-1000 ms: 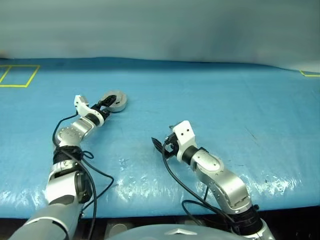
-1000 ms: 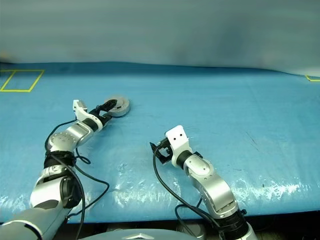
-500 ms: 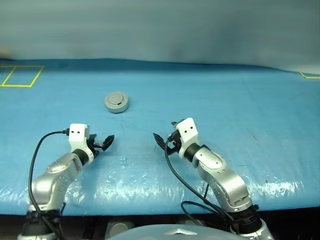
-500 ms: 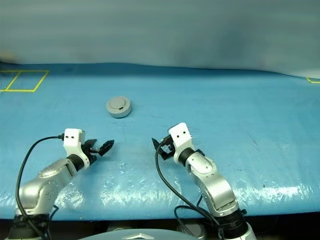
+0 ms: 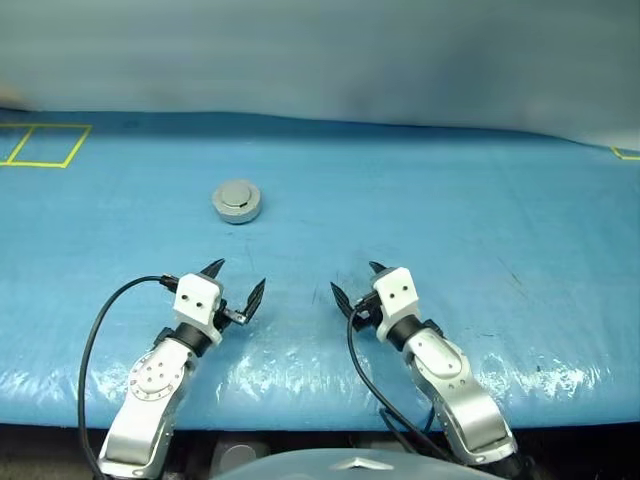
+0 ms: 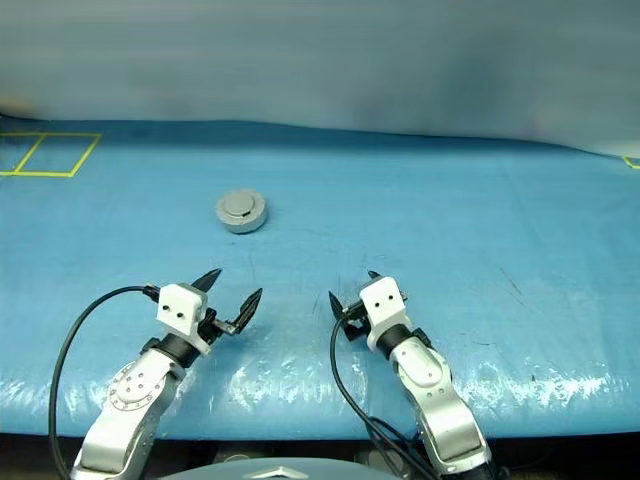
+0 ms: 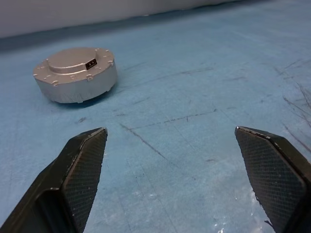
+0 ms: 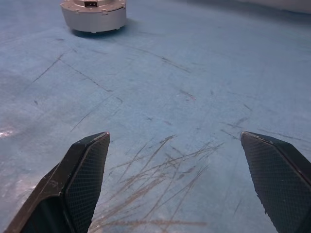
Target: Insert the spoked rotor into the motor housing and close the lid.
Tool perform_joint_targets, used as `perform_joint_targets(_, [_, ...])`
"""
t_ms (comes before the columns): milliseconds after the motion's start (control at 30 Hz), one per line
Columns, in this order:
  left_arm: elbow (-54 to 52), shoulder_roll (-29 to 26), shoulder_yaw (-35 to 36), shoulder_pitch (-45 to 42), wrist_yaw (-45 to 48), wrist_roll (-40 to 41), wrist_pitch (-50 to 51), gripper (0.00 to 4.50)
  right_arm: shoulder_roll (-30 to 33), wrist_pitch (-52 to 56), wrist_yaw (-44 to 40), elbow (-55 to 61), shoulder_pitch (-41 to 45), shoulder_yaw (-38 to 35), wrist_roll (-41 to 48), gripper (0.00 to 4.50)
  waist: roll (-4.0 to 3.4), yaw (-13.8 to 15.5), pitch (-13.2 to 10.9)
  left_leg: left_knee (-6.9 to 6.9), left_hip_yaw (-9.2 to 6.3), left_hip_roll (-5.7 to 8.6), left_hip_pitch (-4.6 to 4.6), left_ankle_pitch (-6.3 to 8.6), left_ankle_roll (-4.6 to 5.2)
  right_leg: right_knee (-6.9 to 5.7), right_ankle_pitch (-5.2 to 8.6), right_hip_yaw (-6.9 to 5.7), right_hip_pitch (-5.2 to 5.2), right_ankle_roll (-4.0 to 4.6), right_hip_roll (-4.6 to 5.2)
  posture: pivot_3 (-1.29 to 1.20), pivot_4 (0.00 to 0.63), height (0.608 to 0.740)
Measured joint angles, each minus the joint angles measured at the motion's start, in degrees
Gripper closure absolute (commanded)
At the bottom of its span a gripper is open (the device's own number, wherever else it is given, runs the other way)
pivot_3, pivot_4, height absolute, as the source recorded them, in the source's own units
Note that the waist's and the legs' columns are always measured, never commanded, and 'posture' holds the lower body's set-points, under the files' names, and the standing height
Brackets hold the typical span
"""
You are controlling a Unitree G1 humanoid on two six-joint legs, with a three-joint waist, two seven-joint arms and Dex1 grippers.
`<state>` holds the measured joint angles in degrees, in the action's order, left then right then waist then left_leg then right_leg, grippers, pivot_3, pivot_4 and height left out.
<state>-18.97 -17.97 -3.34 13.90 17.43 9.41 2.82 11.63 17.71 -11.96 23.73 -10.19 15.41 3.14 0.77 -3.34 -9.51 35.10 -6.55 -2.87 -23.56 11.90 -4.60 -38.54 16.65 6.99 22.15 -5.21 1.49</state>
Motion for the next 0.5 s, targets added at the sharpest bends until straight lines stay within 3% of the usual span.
perform_joint_targets(33, [0.56, 0.23, 0.01, -0.25, -0.04, -0.31, -0.45, 0.0, -0.48, 0.11, 0.16, 0.34, -0.66, -0.02, 0.27, 0.37, 0.0, -0.07, 0.0, 0.01, 0.0, -0.01, 0.0, 0.0, 0.0, 0.0, 0.01, 0.0, 0.0, 0.02, -0.01, 0.0, 0.15, 0.74])
perform_joint_targets(133, [1.15, 1.07, 0.09, -1.24, 0.21, -0.37, -1.04, 0.64, -1.61, 0.21, 0.68, 1.97, -3.09, -0.09, 0.6, 1.2, 0.01, -0.13, 0.0, 0.06, 0.0, 0.0, 0.0, 0.0, 0.0, 0.0, 0.0, 0.01, -0.01, 0.03, 0.0, 0.0, 0.15, 0.74])
perform_joint_targets(433, [2.14, 1.01, 0.31, -2.82, 2.12, -0.41, -0.93, 3.7, -2.52, 0.24, 1.03, 2.62, -3.85, -0.96, 0.45, 4.25, 0.0, -0.1, -0.01, 0.04, 0.0, -0.01, 0.0, 0.0, 0.0, 0.0, 0.0, 0.0, -0.01, 0.02, -0.01, 0.0, 0.15, 0.74])
perform_joint_targets(500, [2.6, 1.01, 0.31, -2.91, 2.61, -0.41, -0.84, 4.36, -2.6, 0.27, 1.02, 2.62, -3.84, -1.18, 0.35, 4.5, 0.01, -0.1, -0.01, 0.04, 0.0, -0.01, 0.0, 0.0, 0.0, 0.0, -0.01, 0.0, -0.01, 0.02, 0.0, 0.0, 0.15, 0.74])
